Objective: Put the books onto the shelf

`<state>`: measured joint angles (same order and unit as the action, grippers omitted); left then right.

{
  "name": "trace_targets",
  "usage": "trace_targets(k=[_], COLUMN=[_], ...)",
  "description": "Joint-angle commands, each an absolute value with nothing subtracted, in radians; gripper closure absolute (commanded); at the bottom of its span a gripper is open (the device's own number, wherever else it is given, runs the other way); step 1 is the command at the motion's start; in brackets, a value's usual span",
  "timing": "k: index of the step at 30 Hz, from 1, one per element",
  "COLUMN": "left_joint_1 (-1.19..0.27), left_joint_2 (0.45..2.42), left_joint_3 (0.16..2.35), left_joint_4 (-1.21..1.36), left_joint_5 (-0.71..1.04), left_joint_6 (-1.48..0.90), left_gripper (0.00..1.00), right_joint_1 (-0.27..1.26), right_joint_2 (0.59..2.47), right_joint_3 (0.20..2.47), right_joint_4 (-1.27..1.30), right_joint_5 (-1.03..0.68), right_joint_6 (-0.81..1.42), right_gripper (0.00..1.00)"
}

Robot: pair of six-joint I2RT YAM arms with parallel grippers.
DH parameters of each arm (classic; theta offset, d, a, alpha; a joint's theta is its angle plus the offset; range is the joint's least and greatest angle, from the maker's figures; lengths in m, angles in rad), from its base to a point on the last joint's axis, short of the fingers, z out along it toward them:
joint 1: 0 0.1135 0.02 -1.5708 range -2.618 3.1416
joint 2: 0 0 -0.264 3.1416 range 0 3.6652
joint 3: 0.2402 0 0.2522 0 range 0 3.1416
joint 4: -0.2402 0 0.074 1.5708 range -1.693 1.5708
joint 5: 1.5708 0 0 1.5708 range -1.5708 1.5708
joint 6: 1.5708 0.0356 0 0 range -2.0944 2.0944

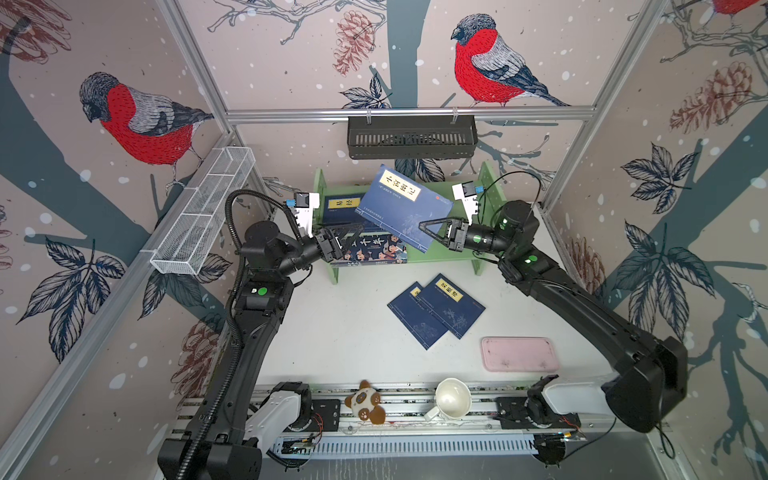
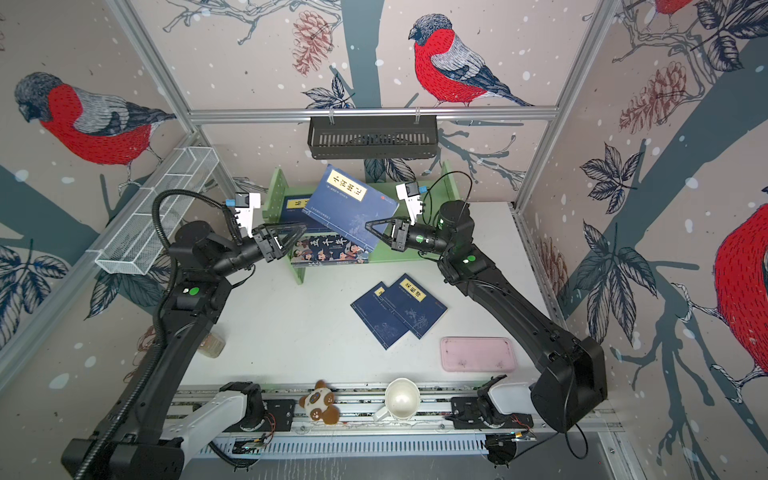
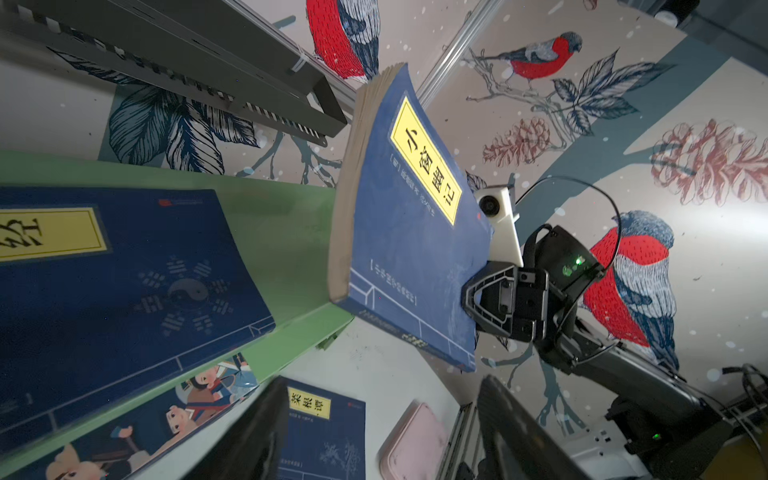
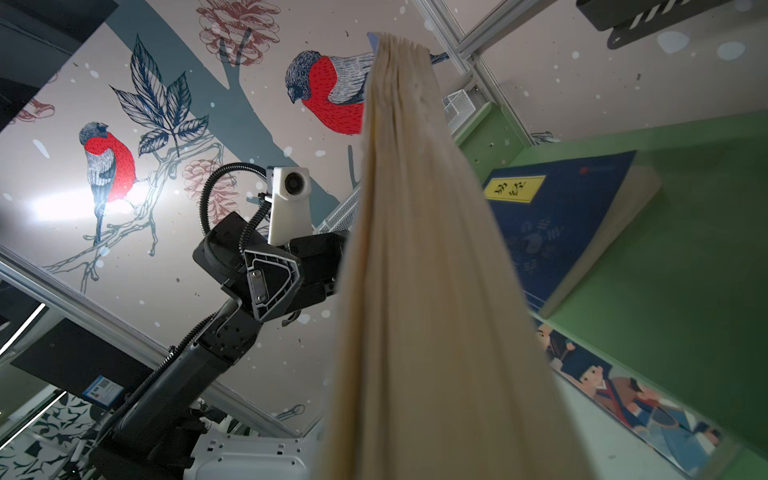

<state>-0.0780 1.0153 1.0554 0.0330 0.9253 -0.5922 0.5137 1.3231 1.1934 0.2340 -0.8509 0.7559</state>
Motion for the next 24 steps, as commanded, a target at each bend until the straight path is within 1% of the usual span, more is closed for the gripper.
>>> trace_targets(k=[1,7,11,14,18,22,24], left_joint_1=[-0.074,-0.074,-0.072,-0.072,-0.085,-0.111,-0.128], left_joint_2=[1.023,1.026,1.032,1.05,1.065,1.081,1.088], left_joint_3=[1.085,1.072,1.076,1.094,1.093,1.099,1.095], left_joint_4=[-0.112,-0.049,-0.046,-0.048,0.031,0.044,0.074], left_joint_5=[1.035,1.165,1.191,1.241,1.31,1.325,1.348], left_joint_6=[-0.425,-0.479,-0.484,-0.49,-0.571,-0.59,-0.612], left_gripper=[0.27,0.27,0.27,0.27,0.27,0.28,0.31], right_joint_1=[0.496,0.453,0.441,0.443,0.45,0.48,0.502], right_joint_2=[1.285,1.207,1.195,1.205,1.219,1.247,1.282], right_joint_3=[1.211,1.206,1.216,1.229,1.261,1.292,1.323], right_joint_4=[0.081,-0.031,-0.1,-0.133,-0.183,-0.213,-0.261], right_joint_5=[-0.973,-1.046,-1.073,-1.128,-1.142,-1.145,-1.133], right_joint_6=[0.607,0.526,0.483,0.46,0.422,0.401,0.37], right_gripper=[0.99,0.99,0.99,0.99,0.99,0.99,0.99])
